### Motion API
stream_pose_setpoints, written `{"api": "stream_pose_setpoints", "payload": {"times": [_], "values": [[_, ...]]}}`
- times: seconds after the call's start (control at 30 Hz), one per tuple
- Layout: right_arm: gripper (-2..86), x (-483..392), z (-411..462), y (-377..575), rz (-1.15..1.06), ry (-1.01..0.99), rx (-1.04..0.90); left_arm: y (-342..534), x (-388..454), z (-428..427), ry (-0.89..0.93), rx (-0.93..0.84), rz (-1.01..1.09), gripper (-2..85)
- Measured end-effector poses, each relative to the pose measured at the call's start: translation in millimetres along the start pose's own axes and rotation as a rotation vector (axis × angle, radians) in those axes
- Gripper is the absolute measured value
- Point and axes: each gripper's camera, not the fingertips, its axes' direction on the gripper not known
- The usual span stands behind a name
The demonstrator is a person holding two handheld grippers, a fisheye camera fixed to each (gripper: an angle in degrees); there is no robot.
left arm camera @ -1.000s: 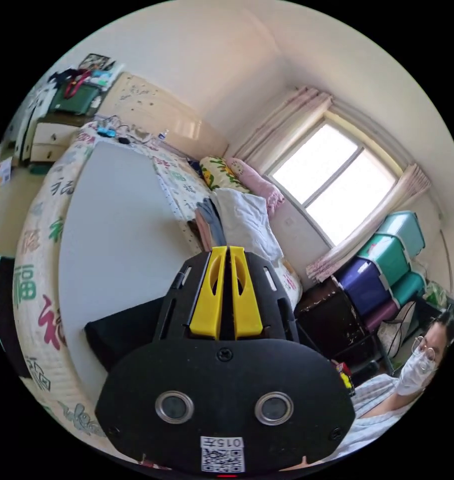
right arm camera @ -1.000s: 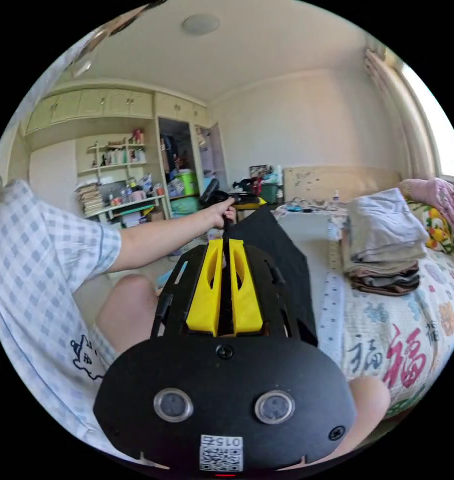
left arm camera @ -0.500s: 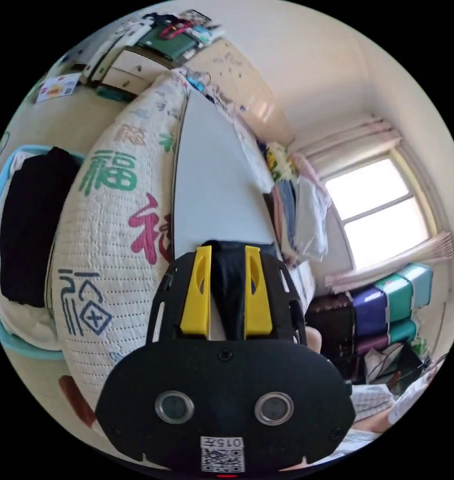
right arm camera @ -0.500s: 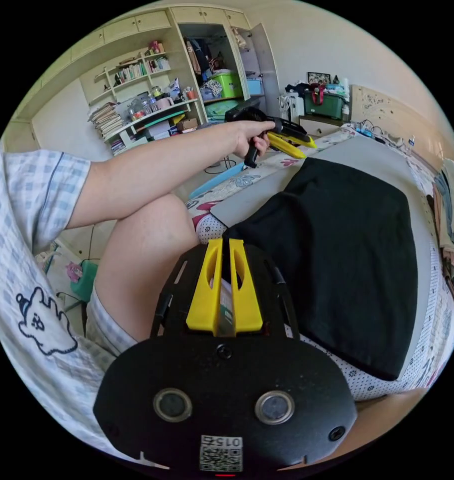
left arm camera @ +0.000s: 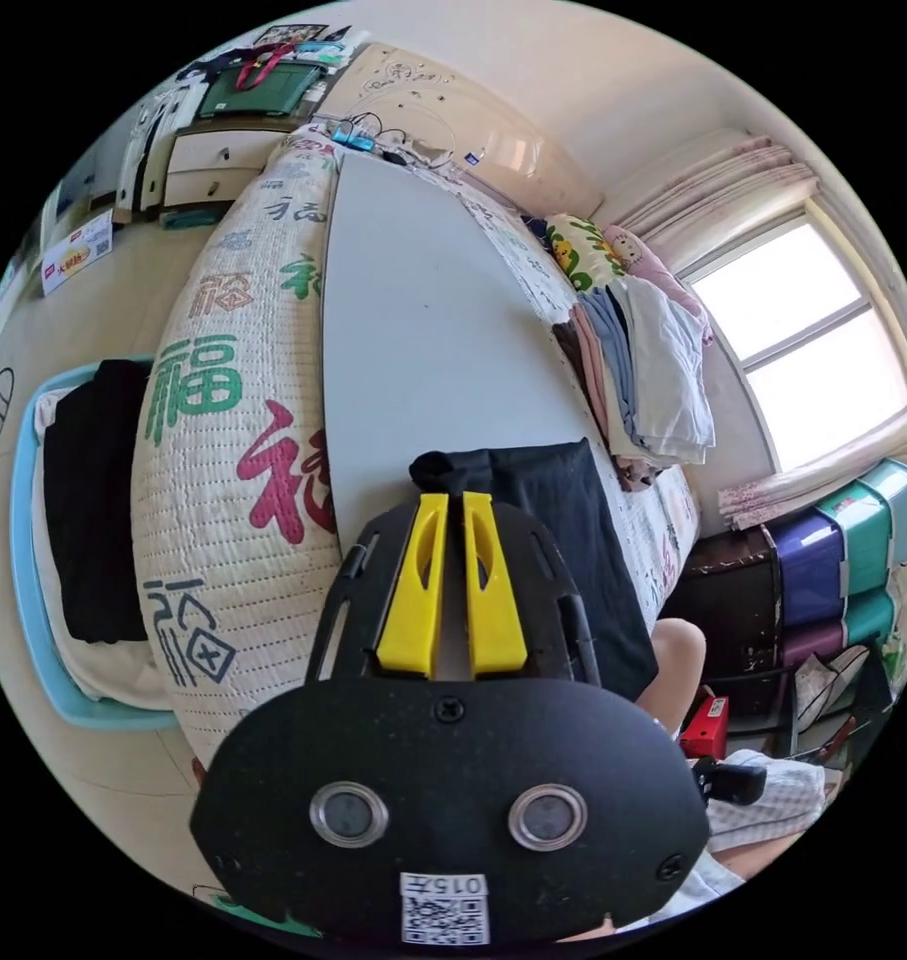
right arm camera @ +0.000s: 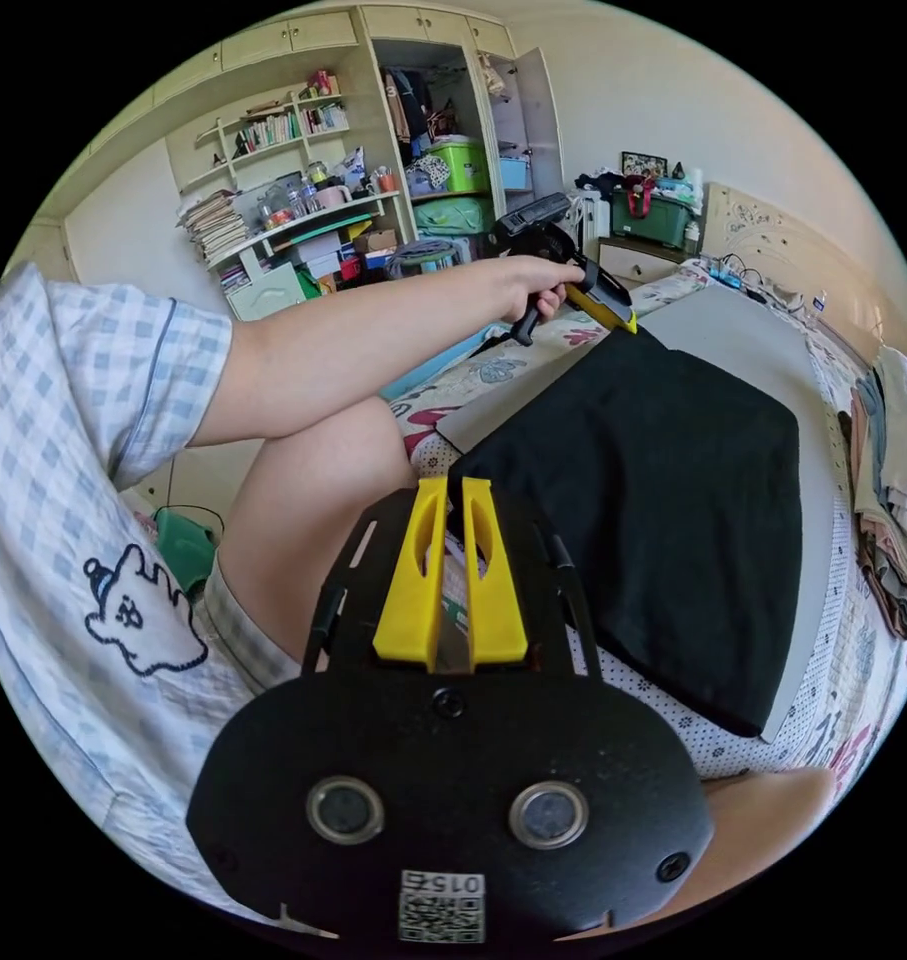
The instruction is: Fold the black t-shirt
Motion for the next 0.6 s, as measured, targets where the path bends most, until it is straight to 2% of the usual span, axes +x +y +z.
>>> {"api": "stream_pose_setpoints", "payload": {"times": [0.13, 0.2, 0.37, 0.43, 0.6], "values": [[1.5, 21, 14, -9, 0.039, -0.041, -0.018, 1, 3, 6, -0.08, -0.094, -0.004, 4.5], [1.6, 27, 20, -12, 0.049, -0.049, -0.027, 8, 7, 2, -0.108, -0.085, 0.007, 4.9], [1.6, 36, 32, -15, 0.04, -0.037, -0.049, 12, 9, 7, -0.034, -0.051, 0.014, 7.2], [1.6, 42, 35, -16, 0.043, -0.044, -0.058, 13, 4, 23, -0.03, -0.075, -0.019, 5.8], [1.5, 51, 27, -18, 0.057, -0.052, -0.041, 18, 20, 7, 0.034, 0.057, -0.006, 0.9]]}}
